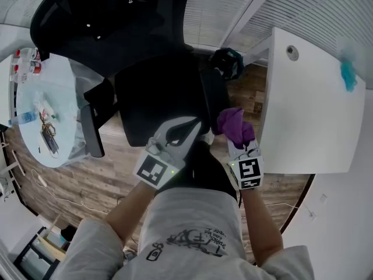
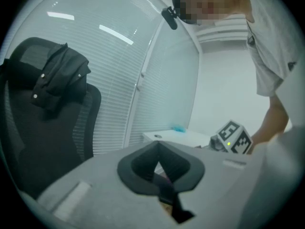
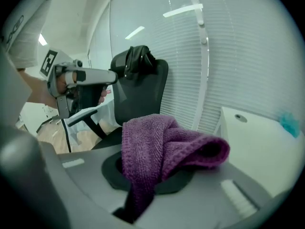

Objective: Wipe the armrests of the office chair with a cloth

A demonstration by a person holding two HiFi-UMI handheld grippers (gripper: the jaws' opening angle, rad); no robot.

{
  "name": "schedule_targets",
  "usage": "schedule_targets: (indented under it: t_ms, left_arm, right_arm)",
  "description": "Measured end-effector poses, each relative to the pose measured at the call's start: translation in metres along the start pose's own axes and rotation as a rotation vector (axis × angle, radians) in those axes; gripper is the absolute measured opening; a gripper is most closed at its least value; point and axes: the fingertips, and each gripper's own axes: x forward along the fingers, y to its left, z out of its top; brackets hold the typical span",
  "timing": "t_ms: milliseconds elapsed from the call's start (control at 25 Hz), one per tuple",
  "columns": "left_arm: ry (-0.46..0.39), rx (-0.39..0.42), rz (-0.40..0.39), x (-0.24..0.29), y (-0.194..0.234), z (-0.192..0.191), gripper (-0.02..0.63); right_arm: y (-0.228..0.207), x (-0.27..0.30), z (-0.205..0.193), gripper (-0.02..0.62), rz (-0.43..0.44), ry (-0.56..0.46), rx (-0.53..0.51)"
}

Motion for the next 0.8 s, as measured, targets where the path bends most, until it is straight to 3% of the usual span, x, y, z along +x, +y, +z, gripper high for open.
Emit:
schedule_targets:
  t_ms: [640,800]
  left_arm:
    - [-0.170,0.041,-0.015,-0.015,-0.044,0.153,0.002]
    - [-0.190,0.049,-0.012,-0.024,-0.059,0.183,0.002]
  right_arm:
    - [-0.001,-0.130,0.195,0.041,-0.025,-0.449,-0.060]
    - [0.007,-0.166,0.222,0.041,-0.030,-0.486,-0.116]
